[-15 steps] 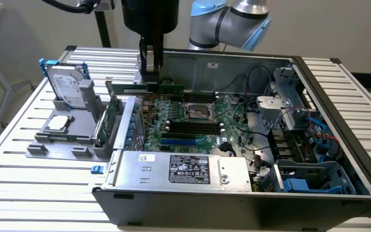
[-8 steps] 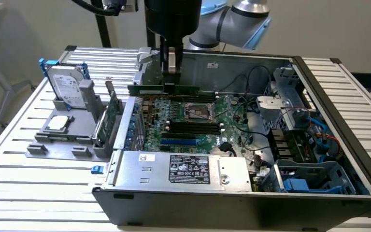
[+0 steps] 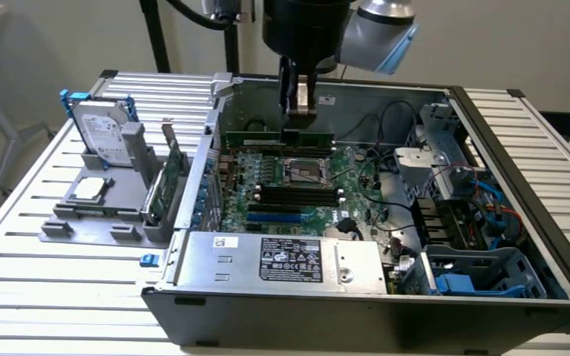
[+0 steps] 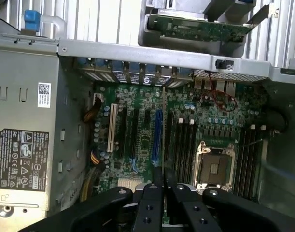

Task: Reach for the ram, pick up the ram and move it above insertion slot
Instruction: 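Pick up the ram and move it above insertion slot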

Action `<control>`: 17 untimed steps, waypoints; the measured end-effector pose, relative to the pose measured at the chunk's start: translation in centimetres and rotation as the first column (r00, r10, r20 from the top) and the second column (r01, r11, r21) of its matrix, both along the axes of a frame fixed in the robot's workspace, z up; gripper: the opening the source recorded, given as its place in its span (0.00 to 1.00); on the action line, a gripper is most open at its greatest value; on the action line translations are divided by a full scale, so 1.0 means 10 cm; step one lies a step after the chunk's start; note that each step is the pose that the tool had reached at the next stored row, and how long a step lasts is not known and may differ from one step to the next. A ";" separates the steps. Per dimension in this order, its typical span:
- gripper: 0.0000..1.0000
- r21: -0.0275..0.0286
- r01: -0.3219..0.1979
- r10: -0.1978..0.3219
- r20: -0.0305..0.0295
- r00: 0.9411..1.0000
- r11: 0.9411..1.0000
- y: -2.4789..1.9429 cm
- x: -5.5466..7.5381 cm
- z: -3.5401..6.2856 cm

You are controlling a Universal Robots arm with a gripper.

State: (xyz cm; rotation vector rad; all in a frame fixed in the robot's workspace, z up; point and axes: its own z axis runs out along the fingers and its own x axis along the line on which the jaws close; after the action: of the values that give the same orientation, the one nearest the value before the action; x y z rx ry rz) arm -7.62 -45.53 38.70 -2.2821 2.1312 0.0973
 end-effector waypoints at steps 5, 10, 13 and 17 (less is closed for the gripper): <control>0.13 -0.007 0.000 0.000 0.000 1.000 1.000 0.169 0.09 -0.035; 0.13 -0.010 0.008 -0.008 0.000 1.000 1.000 0.249 0.14 -0.062; 0.13 -0.011 0.029 -0.029 0.000 1.000 1.000 0.259 0.16 -0.075; 0.13 -0.011 0.052 -0.052 0.000 0.999 0.999 0.284 0.17 -0.088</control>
State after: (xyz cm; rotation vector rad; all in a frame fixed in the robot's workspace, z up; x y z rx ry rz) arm -5.89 -42.70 37.83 -2.2309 2.1947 0.0855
